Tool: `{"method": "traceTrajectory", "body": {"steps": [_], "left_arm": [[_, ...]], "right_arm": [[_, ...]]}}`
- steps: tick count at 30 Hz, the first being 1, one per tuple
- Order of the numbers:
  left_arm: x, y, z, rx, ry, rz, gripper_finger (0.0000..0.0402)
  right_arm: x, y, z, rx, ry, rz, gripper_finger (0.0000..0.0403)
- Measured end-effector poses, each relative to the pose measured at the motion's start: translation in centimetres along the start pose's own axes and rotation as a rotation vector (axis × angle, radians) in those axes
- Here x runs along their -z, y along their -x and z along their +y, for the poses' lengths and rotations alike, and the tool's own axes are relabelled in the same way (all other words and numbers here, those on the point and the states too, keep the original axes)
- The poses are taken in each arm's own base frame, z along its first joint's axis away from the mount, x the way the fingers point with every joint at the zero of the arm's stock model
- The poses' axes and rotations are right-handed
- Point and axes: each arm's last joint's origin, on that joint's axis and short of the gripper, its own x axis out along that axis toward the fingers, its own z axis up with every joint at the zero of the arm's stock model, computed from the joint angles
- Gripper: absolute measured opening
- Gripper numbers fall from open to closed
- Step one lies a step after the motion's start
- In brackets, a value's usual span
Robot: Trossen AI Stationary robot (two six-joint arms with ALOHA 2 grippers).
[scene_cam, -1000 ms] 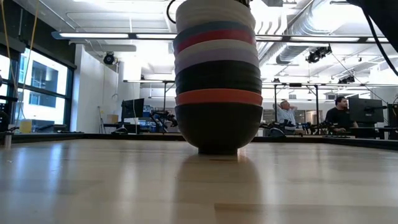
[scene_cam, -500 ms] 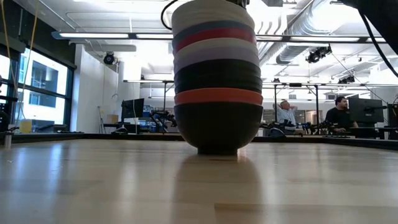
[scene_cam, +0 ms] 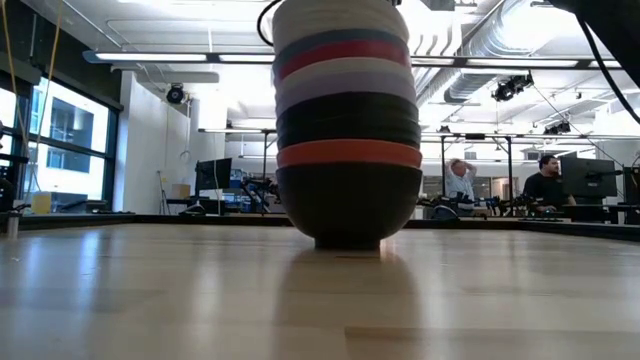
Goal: Nest bowls inside each other
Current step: Stack the white bowl on the blue bowl
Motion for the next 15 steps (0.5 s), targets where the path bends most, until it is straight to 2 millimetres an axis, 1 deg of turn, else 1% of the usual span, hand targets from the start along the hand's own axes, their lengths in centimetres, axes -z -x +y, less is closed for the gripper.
{"method": "traceTrajectory", "body": {"steps": [8,15], "left_arm": [[0.8,-1.3,0.2,0.014,0.007,0.044,0.0188],[0.9,-1.0,0.1,0.01,0.003,0.031,0.0188]], "right_arm": [[0.1,-0.1,0.2,-0.005,0.006,0.003,0.0],[0.1,-0.1,0.4,0.026,0.007,-0.005,0.0002]]}}
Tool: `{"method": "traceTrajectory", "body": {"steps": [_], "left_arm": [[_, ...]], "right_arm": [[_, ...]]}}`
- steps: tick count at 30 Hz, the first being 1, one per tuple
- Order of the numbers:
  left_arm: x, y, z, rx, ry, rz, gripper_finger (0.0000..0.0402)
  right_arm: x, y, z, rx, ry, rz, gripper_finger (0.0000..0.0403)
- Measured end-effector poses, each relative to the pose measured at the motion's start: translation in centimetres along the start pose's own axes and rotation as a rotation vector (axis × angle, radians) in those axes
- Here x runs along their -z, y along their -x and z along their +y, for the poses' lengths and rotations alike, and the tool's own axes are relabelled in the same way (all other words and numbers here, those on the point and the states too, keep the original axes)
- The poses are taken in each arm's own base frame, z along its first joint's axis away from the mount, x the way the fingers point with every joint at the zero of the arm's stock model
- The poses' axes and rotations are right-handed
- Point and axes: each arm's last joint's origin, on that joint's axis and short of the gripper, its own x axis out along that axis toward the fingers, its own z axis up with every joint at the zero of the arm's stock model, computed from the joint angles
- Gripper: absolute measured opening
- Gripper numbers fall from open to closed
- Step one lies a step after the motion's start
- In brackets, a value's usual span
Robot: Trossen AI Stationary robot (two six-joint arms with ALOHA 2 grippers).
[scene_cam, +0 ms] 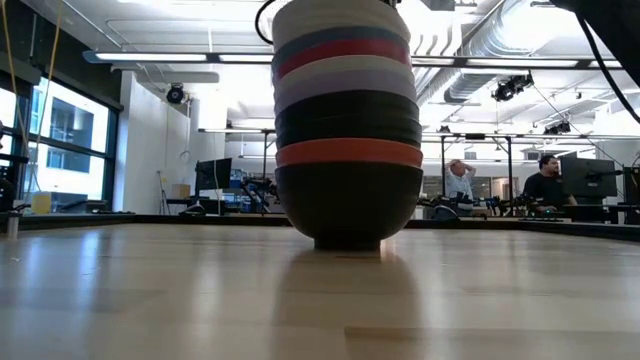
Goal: Nest bowls inside each other
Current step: Stack the white bowl on the blue bowl
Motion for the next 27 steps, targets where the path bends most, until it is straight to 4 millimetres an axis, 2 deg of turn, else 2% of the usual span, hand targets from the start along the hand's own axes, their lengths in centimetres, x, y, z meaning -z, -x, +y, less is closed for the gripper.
{"method": "traceTrajectory", "body": {"steps": [8,14,20,27], "left_arm": [[0.0,0.9,-0.3,-0.013,-0.007,-0.041,0.0188],[0.1,0.9,-0.3,-0.014,-0.007,-0.042,0.0188],[-0.1,0.9,-0.3,-0.018,-0.011,-0.055,0.0188],[0.0,0.8,-0.3,-0.019,-0.002,-0.059,0.0188]], "right_arm": [[0.1,0.1,0.1,-0.036,-0.019,0.011,0.0055],[0.4,0.8,0.3,-0.077,0.005,0.006,0.01],[0.5,1.8,0.5,-0.089,0.044,-0.035,0.0127],[0.6,0.6,0.1,-0.057,0.032,0.011,0.014]]}}
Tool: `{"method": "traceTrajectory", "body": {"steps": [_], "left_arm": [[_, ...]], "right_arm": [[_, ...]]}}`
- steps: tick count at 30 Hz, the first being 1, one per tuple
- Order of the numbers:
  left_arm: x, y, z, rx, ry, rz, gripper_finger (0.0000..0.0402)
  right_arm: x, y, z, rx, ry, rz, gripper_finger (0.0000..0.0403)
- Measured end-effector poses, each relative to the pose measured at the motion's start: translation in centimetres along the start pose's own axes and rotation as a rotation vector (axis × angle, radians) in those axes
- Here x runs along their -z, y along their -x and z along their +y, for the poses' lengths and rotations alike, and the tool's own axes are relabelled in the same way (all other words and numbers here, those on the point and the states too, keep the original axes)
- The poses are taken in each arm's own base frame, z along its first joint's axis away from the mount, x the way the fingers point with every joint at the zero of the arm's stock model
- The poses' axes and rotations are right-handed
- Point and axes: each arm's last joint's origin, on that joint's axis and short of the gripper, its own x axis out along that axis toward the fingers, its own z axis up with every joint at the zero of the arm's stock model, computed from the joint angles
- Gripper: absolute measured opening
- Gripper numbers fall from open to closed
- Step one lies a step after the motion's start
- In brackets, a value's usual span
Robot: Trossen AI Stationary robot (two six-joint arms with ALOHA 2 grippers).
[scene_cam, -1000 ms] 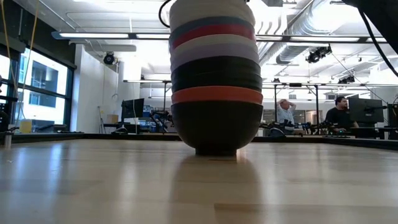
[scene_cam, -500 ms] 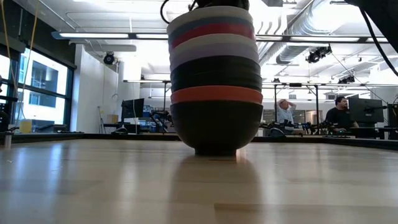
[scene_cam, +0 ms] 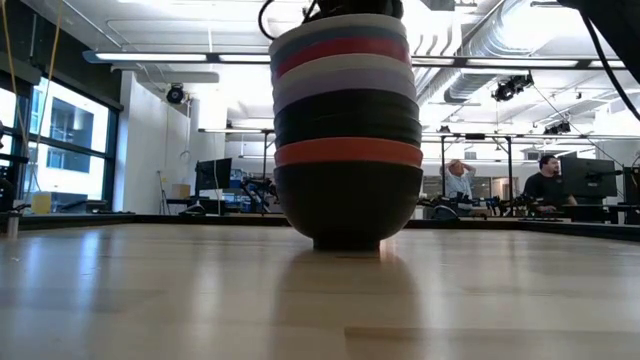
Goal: Nest bowls inside each other
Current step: Stack the white bowl on the blue bowl
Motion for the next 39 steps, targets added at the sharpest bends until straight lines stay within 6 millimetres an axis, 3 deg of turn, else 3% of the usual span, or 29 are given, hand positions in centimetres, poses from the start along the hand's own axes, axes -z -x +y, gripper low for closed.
{"method": "traceTrajectory", "body": {"steps": [5,14,18,26,34,39], "left_arm": [[0.3,-0.5,0.1,0.006,0.0,0.019,0.0188],[0.4,-0.6,0.1,0.007,-0.01,0.022,0.0188],[0.4,-0.6,0.1,0.007,-0.012,0.021,0.0188],[0.4,-0.6,0.1,0.006,-0.005,0.019,0.0188],[0.4,-0.6,0.1,0.006,-0.004,0.019,0.0188],[0.4,-0.6,0.1,0.006,-0.004,0.018,0.0188]], "right_arm": [[0.0,-0.2,-0.1,0.009,-0.003,0.007,0.014],[-0.1,2.3,0.4,0.018,0.045,-0.104,0.0139],[0.0,2.2,0.7,0.032,0.08,-0.104,0.0111],[0.1,2.1,1.1,0.046,0.118,-0.104,0.0008],[0.1,2.0,1.1,0.045,0.118,-0.1,0.001],[0.0,0.6,0.7,0.057,0.104,-0.046,0.0003]]}}
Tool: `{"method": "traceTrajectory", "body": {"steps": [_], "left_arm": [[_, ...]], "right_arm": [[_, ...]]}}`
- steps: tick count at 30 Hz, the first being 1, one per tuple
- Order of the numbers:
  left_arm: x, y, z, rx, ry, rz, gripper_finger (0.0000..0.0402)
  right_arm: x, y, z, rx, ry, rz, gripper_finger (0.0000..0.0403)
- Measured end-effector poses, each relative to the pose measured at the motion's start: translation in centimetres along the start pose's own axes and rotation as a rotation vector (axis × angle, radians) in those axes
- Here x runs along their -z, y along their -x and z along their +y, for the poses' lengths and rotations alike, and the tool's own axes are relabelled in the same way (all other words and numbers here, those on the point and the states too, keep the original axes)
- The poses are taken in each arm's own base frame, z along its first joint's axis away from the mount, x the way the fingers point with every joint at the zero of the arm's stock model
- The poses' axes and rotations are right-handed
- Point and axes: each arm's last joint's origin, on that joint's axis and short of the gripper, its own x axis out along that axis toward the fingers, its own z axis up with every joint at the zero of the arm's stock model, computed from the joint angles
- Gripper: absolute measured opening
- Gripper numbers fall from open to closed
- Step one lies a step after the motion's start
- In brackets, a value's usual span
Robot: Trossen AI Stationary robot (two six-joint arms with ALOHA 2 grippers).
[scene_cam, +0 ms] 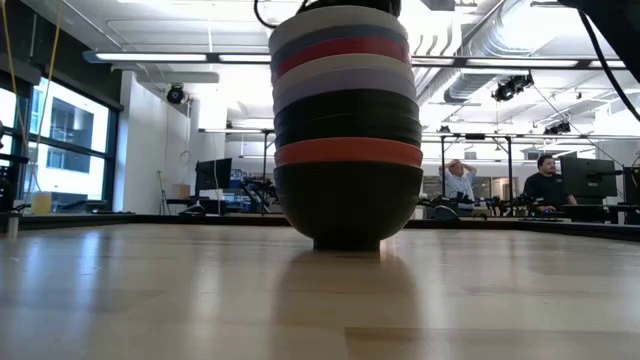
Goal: Nest bowls inside each other
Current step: Stack the white bowl on the blue bowl, then return to Home Position
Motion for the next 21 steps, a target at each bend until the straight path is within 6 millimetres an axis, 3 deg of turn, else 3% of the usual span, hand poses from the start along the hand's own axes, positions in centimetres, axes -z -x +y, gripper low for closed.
{"method": "traceTrajectory", "body": {"steps": [5,12,15,21], "left_arm": [[0.0,0.0,0.0,0.0,0.001,0.0,0.0188],[0.0,0.0,0.0,0.0,-0.008,0.0,0.0188],[0.0,0.0,0.0,0.001,-0.008,0.0,0.0188],[1.4,-2.7,0.1,0.09,-0.014,-0.077,0.0188]], "right_arm": [[0.0,-0.6,-0.2,0.002,-0.005,0.022,0.0004],[-0.2,2.1,0.4,-0.006,0.027,-0.088,0.0038],[-0.2,2.2,0.4,-0.002,0.031,-0.099,0.0061],[0.8,3.6,1.7,0.006,0.251,-0.146,0.0106]]}}
